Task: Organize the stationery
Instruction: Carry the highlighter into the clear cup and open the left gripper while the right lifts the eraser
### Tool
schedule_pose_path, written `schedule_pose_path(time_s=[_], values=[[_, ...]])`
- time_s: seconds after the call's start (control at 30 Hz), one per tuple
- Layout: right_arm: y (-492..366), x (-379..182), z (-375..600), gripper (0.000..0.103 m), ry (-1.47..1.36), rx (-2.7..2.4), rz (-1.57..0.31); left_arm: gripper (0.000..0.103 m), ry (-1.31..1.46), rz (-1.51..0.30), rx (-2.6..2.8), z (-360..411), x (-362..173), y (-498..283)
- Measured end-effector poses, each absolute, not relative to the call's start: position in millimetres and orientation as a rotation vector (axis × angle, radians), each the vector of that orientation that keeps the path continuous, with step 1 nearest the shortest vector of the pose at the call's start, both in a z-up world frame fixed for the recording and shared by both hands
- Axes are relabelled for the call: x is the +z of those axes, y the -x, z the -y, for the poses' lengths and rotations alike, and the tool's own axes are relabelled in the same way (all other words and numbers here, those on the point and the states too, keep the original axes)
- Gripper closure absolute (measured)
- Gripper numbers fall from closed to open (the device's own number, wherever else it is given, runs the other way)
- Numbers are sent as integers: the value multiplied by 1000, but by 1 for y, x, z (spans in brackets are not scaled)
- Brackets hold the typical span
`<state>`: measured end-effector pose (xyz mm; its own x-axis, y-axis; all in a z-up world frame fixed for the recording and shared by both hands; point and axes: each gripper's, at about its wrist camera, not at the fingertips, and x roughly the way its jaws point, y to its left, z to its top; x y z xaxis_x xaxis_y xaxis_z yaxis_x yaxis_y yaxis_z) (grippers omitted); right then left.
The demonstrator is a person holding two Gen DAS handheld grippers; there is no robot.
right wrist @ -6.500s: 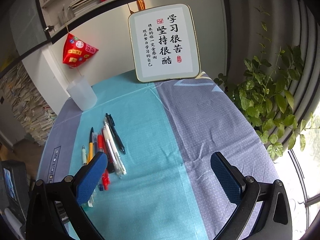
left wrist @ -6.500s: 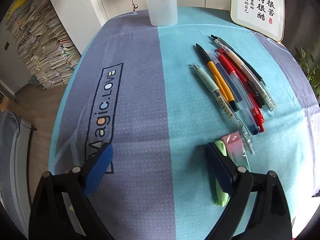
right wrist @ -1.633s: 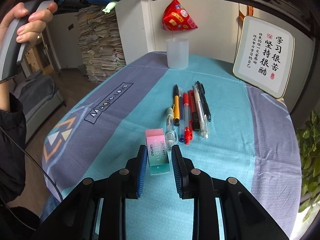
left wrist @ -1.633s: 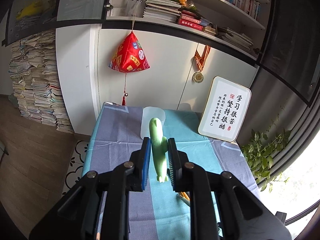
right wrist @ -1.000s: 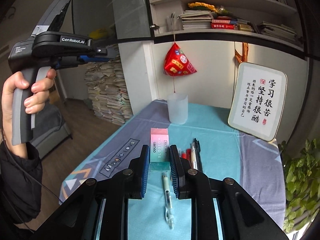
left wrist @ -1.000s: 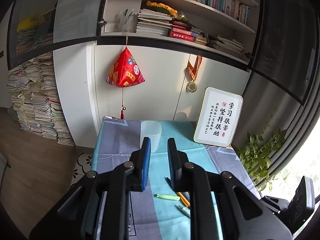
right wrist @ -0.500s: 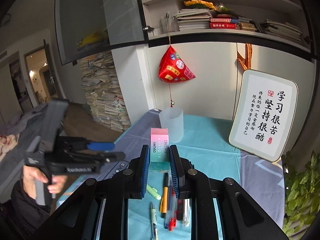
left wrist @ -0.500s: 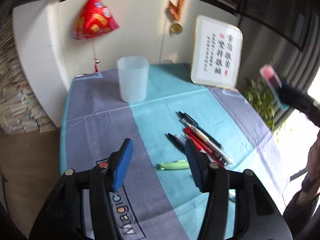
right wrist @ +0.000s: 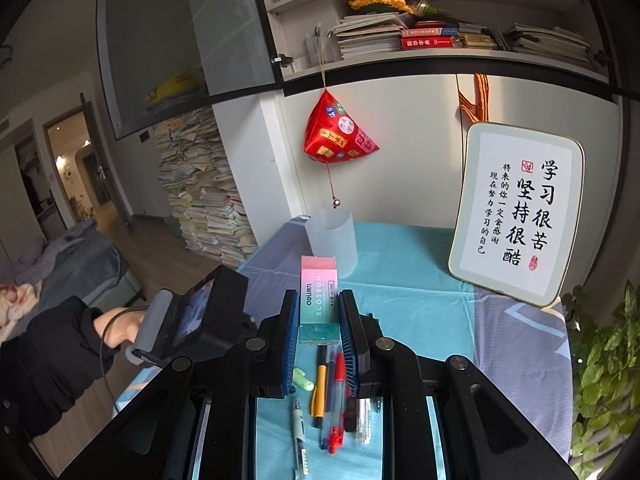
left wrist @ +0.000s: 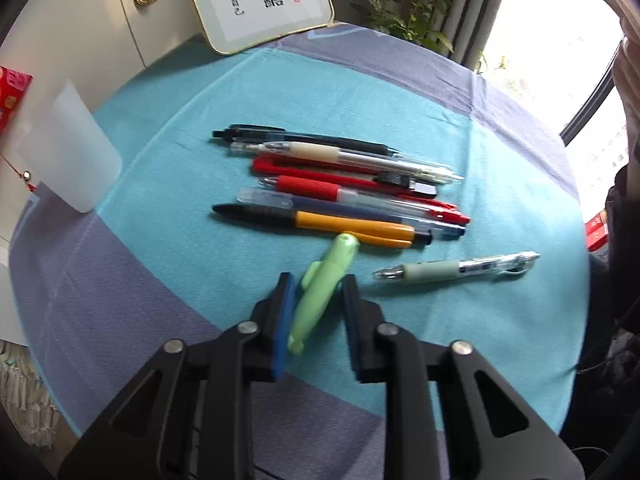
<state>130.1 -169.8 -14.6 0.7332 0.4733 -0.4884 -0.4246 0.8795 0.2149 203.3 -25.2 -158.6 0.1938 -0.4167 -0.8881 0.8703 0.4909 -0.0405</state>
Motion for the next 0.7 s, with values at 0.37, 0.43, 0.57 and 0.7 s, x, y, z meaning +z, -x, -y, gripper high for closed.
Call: schedule_pose_path(time_s=[0.37, 0.43, 0.57, 0.7], values=[[-132, -12, 169, 82, -91, 494, -561, 87, -494, -893, -900, 15, -131, -176], [-136, -11, 165, 82, -84, 504, -563, 87, -459, -837, -855, 8, -111, -174], [-153, -2, 154, 82, -72, 553, -565, 87, -304, -757, -717, -19, -69, -194], [-180, 11, 141, 82, -45, 593, -578, 87, -143, -739, -638, -37, -41, -231]])
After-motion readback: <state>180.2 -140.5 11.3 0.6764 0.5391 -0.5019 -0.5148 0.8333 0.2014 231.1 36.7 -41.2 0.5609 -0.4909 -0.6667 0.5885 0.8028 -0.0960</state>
